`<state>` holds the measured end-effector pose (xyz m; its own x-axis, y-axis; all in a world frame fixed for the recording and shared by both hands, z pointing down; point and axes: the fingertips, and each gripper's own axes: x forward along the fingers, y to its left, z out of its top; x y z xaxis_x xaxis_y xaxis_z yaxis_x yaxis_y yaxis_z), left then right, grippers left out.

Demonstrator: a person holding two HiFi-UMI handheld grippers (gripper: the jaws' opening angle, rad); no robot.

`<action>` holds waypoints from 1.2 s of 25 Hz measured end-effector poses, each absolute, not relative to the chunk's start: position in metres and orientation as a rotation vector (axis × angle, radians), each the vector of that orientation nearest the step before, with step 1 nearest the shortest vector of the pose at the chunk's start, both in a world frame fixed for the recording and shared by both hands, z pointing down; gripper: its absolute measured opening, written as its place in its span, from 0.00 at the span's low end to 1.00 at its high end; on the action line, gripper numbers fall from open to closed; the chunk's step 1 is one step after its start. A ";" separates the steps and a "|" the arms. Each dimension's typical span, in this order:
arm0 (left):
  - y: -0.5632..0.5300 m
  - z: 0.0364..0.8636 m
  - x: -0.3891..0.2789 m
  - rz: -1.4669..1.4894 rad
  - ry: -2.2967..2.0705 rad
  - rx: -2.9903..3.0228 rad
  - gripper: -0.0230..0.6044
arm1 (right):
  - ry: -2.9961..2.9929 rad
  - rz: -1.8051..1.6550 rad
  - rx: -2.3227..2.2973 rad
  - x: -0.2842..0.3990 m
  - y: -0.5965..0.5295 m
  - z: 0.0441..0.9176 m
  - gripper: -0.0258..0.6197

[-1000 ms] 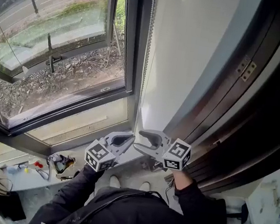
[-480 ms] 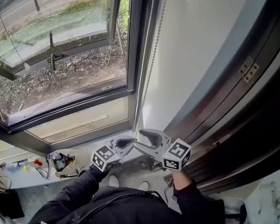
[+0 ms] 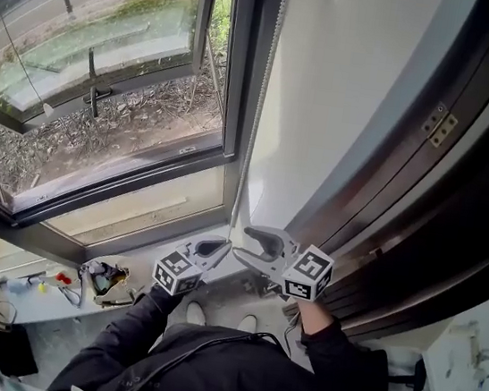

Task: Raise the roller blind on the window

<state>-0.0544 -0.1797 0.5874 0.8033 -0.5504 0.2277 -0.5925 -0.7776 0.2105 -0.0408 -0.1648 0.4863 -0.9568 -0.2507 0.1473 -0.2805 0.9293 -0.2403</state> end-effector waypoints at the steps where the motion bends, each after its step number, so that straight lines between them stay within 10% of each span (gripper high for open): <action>1: -0.181 0.585 -0.059 0.220 -0.891 2.716 0.05 | -2.969 0.396 0.416 -0.040 -0.164 0.488 0.38; 21: -0.162 0.510 -0.103 -0.054 -1.104 2.734 0.14 | -2.982 0.407 0.367 -0.049 -0.155 0.490 0.34; 30: -0.126 0.481 -0.099 -0.078 -1.094 2.740 0.08 | -3.095 0.220 0.555 -0.061 -0.141 0.461 0.05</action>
<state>-0.0985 -0.1260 0.4810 0.7261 -0.6872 0.0216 -0.6772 -0.7094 0.1951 -0.0613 -0.1410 0.4608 -0.9380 -0.3464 0.0145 -0.3450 0.9283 -0.1390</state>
